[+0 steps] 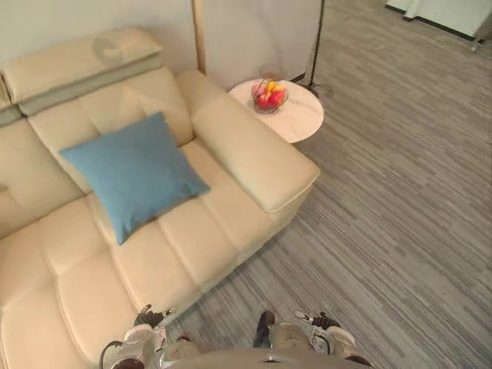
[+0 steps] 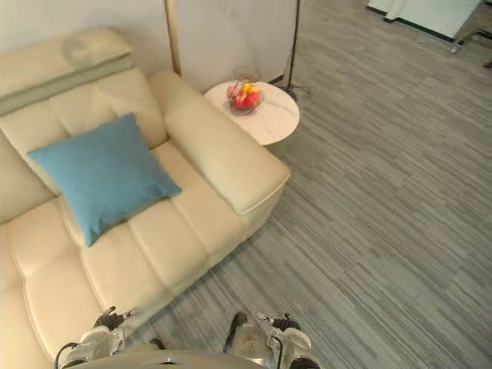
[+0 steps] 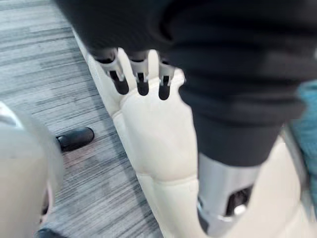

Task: Pick up cushions and gather them together orderly.

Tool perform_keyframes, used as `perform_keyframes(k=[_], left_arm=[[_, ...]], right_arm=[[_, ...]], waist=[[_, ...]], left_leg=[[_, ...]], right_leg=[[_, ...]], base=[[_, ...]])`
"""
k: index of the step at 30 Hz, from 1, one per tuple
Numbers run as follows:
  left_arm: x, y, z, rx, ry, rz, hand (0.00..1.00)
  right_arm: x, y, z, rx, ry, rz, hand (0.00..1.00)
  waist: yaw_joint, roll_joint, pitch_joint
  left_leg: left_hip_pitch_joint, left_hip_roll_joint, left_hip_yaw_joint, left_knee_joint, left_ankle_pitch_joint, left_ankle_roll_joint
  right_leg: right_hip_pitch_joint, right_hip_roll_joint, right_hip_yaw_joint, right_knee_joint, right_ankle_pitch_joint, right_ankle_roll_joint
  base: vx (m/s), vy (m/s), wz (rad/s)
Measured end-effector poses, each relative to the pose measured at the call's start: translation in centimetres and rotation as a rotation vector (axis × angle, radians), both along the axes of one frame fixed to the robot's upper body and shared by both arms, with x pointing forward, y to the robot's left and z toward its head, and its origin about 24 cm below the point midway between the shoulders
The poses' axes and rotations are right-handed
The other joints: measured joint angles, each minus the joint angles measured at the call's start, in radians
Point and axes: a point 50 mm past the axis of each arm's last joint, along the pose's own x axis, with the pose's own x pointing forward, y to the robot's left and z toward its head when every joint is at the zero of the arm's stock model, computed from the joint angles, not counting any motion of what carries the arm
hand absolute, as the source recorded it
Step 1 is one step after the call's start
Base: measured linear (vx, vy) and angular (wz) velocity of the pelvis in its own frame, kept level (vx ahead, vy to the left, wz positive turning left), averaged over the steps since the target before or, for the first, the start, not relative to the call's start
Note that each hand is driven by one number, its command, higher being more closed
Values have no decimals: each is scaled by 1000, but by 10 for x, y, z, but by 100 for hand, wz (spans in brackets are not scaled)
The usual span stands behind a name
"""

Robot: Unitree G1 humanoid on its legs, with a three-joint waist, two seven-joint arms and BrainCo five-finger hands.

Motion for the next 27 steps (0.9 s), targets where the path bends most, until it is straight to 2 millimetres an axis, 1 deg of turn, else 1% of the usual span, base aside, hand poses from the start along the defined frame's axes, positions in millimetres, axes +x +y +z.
perform_keyframes(k=[1,2,3,4,5,6,7,8,9,10,11,12,13,14,15,16,17,18,19,21,22,26,27], left_arm=[[-1,-2,-1,-7,4,-2,0],[-2,-6,-2,-24,9,-8,0],[-1,-8,-2,-31,6,-17,0],[-2,-7,-2,-31,7,-17,0],[-2,-5,-2,-26,7,-12,0],[-3,-4,-2,-23,10,-9,0],[-3,-3,-2,-22,11,-8,0],[-3,-5,-2,-27,12,-8,0],[-3,-7,-2,-33,10,-7,0],[-4,-11,-3,-44,8,-6,0],[-4,-12,-3,-48,9,-4,0],[-6,-13,-4,-52,8,-2,0],[-6,-13,-3,-52,0,5,0],[-8,-12,-3,-47,5,8,0],[-14,-10,-5,-44,18,5,0],[-15,-8,-5,-37,24,4,0],[-15,-7,-5,-34,26,1,0],[-15,-6,-5,-30,29,-11,0],[-14,-9,-5,-31,31,-37,0],[-11,-12,-5,-36,26,-61,0],[-11,-12,-5,-39,24,-64,0],[-10,-12,-4,-37,22,-69,0],[-9,-12,-4,-33,23,-82,0]], right_arm=[[-2,-1,0,-6,5,1,0],[-3,-5,0,-18,9,7,0],[-4,-8,0,-27,12,6,0],[-6,-10,0,-31,16,4,0],[-7,-10,0,-31,18,3,0],[-6,-9,0,-30,17,5,0],[-5,-9,0,-29,15,9,0],[-3,-8,1,-31,13,23,0],[-2,-8,1,-36,11,33,0],[-2,-9,1,-41,16,45,0],[-2,-11,1,-43,19,45,0],[-4,-14,1,-51,24,41,0],[-7,-18,1,-59,30,38,0],[-10,-16,0,-52,36,38,0],[-7,-15,1,-46,22,31,0],[-8,-16,1,-43,26,27,0],[-11,-16,0,-39,29,15,0],[-19,-18,-2,-34,42,-17,0],[-29,-20,-4,-30,66,-38,0],[-41,-21,-7,-17,86,-70,0],[-44,-20,-8,-9,94,-76,0],[-43,-20,-8,-9,93,-77,0],[-42,-20,-8,-6,87,-82,0]], waist=[[0,-1,0],[2,0,0],[5,2,2],[14,5,5],[23,11,6],[24,13,4],[26,13,4],[33,8,5],[37,9,6],[45,10,9],[48,17,5],[50,38,3],[52,52,4],[52,57,-3],[51,77,-20],[50,63,-26],[47,64,-24],[36,59,-26],[22,59,-27],[17,48,-35],[16,51,-35],[17,51,-34],[18,49,-34]], left_leg=[[1,9,5,13,-7,-9],[4,20,16,35,-22,-13],[13,9,-36,51,-50,-21],[11,-15,-112,57,-68,-11],[16,-44,-190,68,-87,10],[24,-56,-244,81,-91,21],[25,-64,-284,95,-90,22],[9,-85,-339,150,-90,28],[-14,-106,-391,186,-109,48],[-17,-163,-514,181,-152,74],[-23,-192,-566,179,-169,85],[-25,-226,-637,162,-190,101],[-9,-221,-615,158,-230,112],[-2,-212,-578,147,-235,115],[6,-199,-502,131,-231,128],[24,-200,-452,104,-222,120],[31,-202,-439,92,-218,117],[44,-205,-425,73,-209,114],[60,-206,-429,55,-199,98],[73,-209,-440,40,-186,86],[71,-210,-439,41,-186,86],[79,-210,-436,47,-185,88],[83,-212,-424,48,-185,88]], right_leg=[[7,6,7,-11,6,-1],[7,21,36,-17,14,-6],[5,30,82,-17,21,-14],[6,41,124,-18,23,-17],[6,58,177,-23,28,-19],[5,68,217,-33,36,-20],[5,73,246,-41,47,-20],[0,74,313,-53,72,-18],[-10,63,362,-53,81,-12],[-22,62,434,-53,89,-2],[-27,66,471,-53,95,3],[-31,87,528,-57,102,11],[-31,124,576,-60,107,20],[-33,131,598,-60,102,23],[-61,142,594,-16,110,20],[-77,144,590,24,94,4],[-77,143,590,18,94,3],[-71,145,588,-2,105,2],[-58,145,587,-21,108,6],[-44,146,593,-46,123,10],[-47,148,608,-52,124,10],[-51,167,664,-53,123,10],[-55,174,694,-53,123,10]], base=[[-34,-6,-44],[16,10,-64],[22,40,-89],[4,92,-120],[7,84,-129],[35,65,-120],[91,4,-127],[62,-1,-132],[17,75,-175],[-46,125,-149],[-74,200,-173],[-117,219,-178],[-115,215,-178],[-57,219,-172],[67,177,-154],[107,166,-136],[109,100,-88],[132,83,-27],[146,67,-10],[183,49,-13],[165,32,-35],[138,10,-45],[71,8,-61]])
